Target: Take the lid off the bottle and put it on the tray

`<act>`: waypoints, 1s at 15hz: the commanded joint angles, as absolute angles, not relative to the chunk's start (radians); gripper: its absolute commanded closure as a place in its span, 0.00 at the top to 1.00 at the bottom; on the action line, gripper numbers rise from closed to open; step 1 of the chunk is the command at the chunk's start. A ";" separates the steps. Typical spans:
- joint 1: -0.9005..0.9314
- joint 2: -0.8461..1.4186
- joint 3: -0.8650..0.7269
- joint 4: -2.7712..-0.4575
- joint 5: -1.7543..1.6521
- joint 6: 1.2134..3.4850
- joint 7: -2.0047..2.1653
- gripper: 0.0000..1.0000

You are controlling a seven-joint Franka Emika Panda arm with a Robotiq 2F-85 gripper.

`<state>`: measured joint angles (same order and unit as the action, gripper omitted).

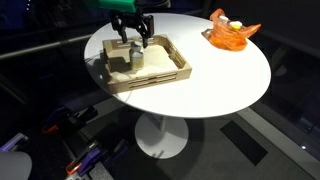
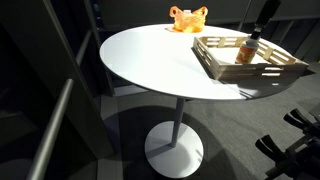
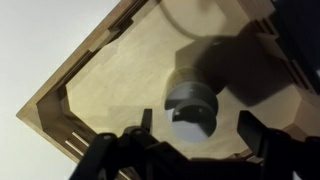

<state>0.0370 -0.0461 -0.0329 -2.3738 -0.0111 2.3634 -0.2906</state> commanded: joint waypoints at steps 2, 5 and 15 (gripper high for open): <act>0.024 -0.037 -0.025 -2.350 0.005 2.358 -0.286 0.84; 0.024 -0.037 -0.025 -2.350 0.006 2.358 -0.287 0.84; 0.025 -0.033 -0.022 -2.352 0.006 2.361 -0.288 0.54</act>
<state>0.0349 -0.0442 -0.0322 -2.3721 -0.0105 2.3634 -0.2906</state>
